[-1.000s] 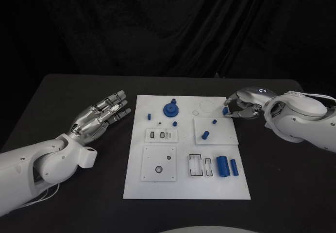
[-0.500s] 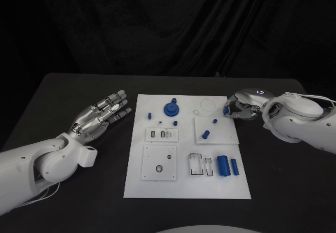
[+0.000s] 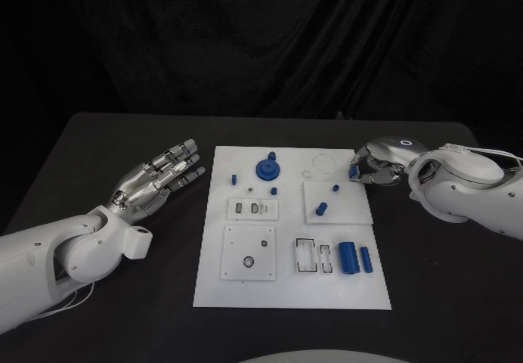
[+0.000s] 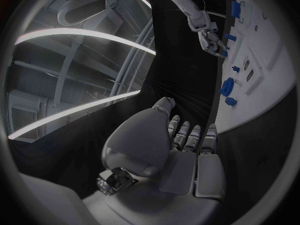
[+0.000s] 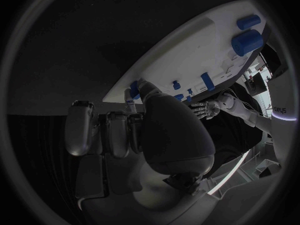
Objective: Assemble the parts on the task board
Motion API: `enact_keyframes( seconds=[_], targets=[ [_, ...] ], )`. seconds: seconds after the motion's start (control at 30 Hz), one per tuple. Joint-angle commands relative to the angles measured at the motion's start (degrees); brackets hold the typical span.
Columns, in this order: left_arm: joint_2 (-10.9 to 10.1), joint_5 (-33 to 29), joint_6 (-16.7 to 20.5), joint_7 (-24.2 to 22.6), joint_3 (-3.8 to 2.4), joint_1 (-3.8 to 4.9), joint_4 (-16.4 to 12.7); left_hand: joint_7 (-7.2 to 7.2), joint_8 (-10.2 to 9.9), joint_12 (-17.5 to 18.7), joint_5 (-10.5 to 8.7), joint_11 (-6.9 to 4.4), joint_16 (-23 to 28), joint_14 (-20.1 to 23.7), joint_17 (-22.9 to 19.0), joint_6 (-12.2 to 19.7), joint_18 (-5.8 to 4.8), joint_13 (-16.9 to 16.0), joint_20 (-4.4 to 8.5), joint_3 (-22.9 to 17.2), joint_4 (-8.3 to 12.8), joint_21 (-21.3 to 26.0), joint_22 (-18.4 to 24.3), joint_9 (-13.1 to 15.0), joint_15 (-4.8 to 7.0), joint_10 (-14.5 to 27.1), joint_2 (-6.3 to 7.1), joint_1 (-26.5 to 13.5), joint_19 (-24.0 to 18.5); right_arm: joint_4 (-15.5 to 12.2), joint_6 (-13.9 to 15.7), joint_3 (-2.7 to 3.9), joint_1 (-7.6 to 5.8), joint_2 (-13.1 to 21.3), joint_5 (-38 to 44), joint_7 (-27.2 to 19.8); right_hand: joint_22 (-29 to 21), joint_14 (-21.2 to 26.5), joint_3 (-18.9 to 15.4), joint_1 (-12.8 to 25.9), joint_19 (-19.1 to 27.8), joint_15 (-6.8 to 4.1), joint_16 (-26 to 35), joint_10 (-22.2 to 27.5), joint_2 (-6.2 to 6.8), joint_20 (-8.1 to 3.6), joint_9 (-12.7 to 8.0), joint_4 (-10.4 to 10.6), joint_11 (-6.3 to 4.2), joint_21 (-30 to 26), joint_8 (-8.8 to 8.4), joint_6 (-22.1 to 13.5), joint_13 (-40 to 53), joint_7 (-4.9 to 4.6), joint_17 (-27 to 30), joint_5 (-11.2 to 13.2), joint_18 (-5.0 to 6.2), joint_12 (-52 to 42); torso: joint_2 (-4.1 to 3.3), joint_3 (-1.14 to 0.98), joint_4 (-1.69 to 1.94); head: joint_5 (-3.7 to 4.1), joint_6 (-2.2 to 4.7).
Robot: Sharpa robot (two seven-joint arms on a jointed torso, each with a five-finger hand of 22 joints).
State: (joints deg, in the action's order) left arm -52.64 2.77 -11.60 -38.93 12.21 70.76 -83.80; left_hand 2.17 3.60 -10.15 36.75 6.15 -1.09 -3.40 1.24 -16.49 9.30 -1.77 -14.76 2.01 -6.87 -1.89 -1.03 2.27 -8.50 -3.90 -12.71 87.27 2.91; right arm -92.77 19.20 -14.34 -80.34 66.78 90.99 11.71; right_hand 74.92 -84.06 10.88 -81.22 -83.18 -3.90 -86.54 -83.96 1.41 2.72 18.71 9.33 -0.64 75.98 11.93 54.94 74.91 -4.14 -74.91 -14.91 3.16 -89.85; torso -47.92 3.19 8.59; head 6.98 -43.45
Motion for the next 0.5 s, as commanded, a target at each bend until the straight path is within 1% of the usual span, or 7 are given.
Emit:
enact_keyframes(
  seconds=[0.03,0.07,0.1,0.17,0.33,0.43,0.5],
  targets=[
    [0.0,-0.13,-0.78,-1.73,-0.05,-0.11,-0.07,0.15,0.24,0.05,-0.39,0.38,0.05,0.03,-0.05,0.24,0.99,-0.02,-0.34,-0.23,-0.08,-0.09,-0.04,0.0,-0.33,0.17,-0.11,-0.47,0.02,-0.46,4.21,0.03,0.14,0.15,0.14,0.25,9.31,-4.86,0.06,-0.4,0.01,-0.39,0.2,-6.04,-1.31,-0.55,2.28,-0.41,-0.32,-0.4,0.86,0.33,15.09,0.05,-12.2,-1.24,0.24,-0.15,0.0,0.01,-0.08,-0.19,-0.05],
    [-0.01,-0.13,-0.78,-1.7,-0.05,-0.12,-0.07,0.15,0.24,0.05,-0.39,0.38,0.05,0.03,-0.05,0.24,0.99,-0.02,-0.34,-0.23,-0.08,-0.09,-0.04,0.0,-0.33,0.17,-0.11,-0.47,0.02,-0.64,4.55,0.03,0.14,0.22,0.14,0.22,9.35,-4.86,0.08,-0.42,-0.02,-0.39,0.19,-6.04,-1.34,-0.56,2.43,-0.47,-0.31,-0.34,0.94,0.28,15.09,0.03,-12.21,-1.46,0.22,-0.15,0.0,0.0,-0.08,-0.24,-0.06],
    [-0.03,-0.13,-0.79,-1.66,-0.05,-0.13,-0.08,0.15,0.24,0.05,-0.39,0.38,0.05,0.03,-0.05,0.24,0.99,-0.02,-0.34,-0.23,-0.08,-0.09,-0.04,0.0,-0.33,0.17,-0.11,-0.47,0.02,-0.9,4.98,0.03,0.14,0.32,0.14,0.19,9.41,-4.89,0.08,-0.46,-0.09,-0.38,0.11,-6.04,-1.3,-0.57,2.84,-0.65,-0.29,-0.27,1.12,0.09,15.09,0.0,-12.27,-2.24,0.2,-0.15,0.0,-0.01,-0.05,-0.27,-0.06],
    [-0.09,-0.13,-0.78,-1.6,-0.05,-0.14,-0.1,0.15,0.24,0.05,-0.39,0.38,0.05,0.04,-0.05,0.25,0.99,-0.02,-0.34,-0.23,-0.08,-0.09,-0.04,0.0,-0.33,0.17,-0.11,-0.47,0.02,-1.43,5.64,0.04,0.14,0.52,0.14,0.15,9.46,-4.93,0.05,-0.41,-0.14,-0.38,0.0,-6.04,-1.23,-0.57,3.08,-0.72,-0.27,-0.2,1.24,0.03,15.09,-0.03,-12.35,-2.58,0.18,-0.15,0.0,-0.02,-0.05,-0.41,-0.02],
    [-0.27,-0.13,-0.63,-1.49,-0.05,-0.15,-0.23,0.15,0.22,0.09,-0.4,0.38,0.06,0.06,-0.06,0.33,0.99,-0.01,-0.35,-0.27,-0.06,-0.08,-0.03,-0.01,-0.33,0.2,-0.11,-0.5,0.0,-4.02,7.05,0.09,-0.1,1.32,0.14,-0.24,9.55,-4.98,0.06,-0.41,-0.24,-0.35,-0.12,-6.04,-1.11,-0.56,3.67,-0.93,-0.21,-0.13,1.49,-0.18,15.09,-0.13,-12.45,-3.57,0.15,-0.15,0.03,-0.05,-0.03,-0.42,0.1],
    [-0.3,-0.13,-0.57,-1.47,-0.05,-0.16,-0.28,0.15,0.22,0.05,-0.4,0.38,0.06,0.05,-0.06,0.3,0.99,-0.02,-0.35,-0.29,-0.05,-0.09,-0.04,-0.01,-0.33,0.19,-0.1,-0.52,0.02,-6.34,7.47,0.11,-1.01,1.48,0.13,-0.55,9.58,-4.99,0.13,-0.41,-0.26,-0.31,-0.15,-6.04,-1.05,-0.54,4.02,-1.04,-0.14,-0.16,1.55,-0.46,15.09,-0.23,-12.48,-4.31,0.16,-0.15,0.05,-0.04,-0.09,-0.5,0.23],
    [-0.3,-0.13,-0.55,-1.44,-0.05,-0.16,-0.28,0.15,0.22,0.05,-0.4,0.38,0.06,0.05,-0.06,0.3,0.99,-0.02,-0.35,-0.29,-0.05,-0.09,-0.04,-0.01,-0.33,0.19,-0.1,-0.52,0.02,-8.32,7.65,0.13,-1.88,1.27,0.13,-0.85,9.64,-5.03,0.16,-0.36,-0.32,-0.28,-0.26,-6.04,-0.98,-0.52,4.17,-1.08,-0.09,-0.07,1.53,-0.68,15.09,-0.29,-12.56,-4.7,0.13,-0.15,0.1,0.02,-0.09,-0.52,0.16]
  ],
)
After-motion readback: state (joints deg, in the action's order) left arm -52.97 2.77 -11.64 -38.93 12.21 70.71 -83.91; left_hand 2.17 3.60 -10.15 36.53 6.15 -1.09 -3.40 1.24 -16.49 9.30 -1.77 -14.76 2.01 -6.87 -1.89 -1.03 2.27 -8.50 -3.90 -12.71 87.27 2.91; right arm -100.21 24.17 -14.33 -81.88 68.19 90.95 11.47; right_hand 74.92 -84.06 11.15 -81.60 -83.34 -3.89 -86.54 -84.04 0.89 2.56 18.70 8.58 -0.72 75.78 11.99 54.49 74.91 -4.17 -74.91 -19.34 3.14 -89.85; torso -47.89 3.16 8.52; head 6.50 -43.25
